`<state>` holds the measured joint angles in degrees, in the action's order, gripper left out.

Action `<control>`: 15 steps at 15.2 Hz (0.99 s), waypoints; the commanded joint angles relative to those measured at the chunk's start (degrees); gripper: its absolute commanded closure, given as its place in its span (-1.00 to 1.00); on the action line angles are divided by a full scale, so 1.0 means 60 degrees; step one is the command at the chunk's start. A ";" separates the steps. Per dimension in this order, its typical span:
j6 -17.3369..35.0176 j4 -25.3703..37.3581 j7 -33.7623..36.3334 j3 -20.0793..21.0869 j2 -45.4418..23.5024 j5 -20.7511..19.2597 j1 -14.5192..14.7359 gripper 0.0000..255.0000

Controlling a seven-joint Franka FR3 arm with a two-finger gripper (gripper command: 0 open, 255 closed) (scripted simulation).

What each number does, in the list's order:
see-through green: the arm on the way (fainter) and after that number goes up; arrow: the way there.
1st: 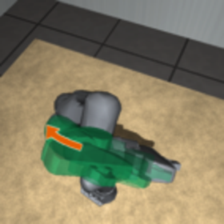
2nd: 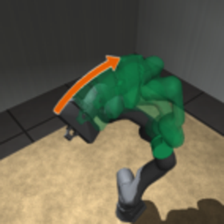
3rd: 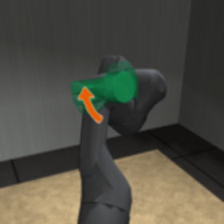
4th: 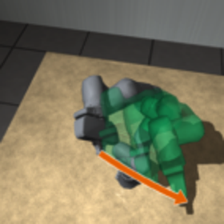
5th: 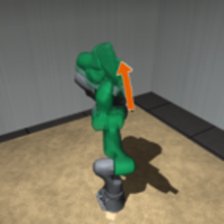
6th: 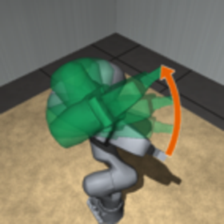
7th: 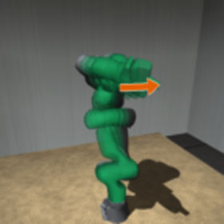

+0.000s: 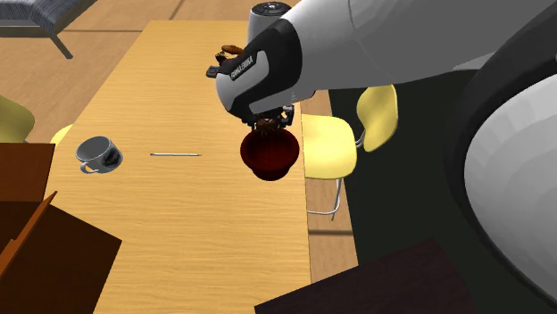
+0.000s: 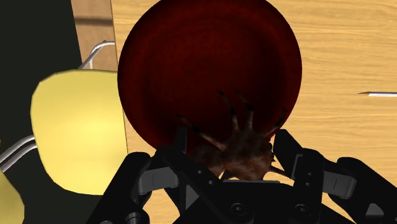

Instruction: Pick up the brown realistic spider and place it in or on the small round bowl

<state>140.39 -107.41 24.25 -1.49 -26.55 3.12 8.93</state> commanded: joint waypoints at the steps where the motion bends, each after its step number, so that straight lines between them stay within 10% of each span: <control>1: -0.0172 -0.0035 0.0029 -0.0006 0.0203 -0.0017 0.0019 1.00; 15: -0.0666 -0.0374 0.0377 0.0028 0.1045 -0.0133 0.0248 1.00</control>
<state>135.78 -109.18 26.50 -1.33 -20.14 2.32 10.40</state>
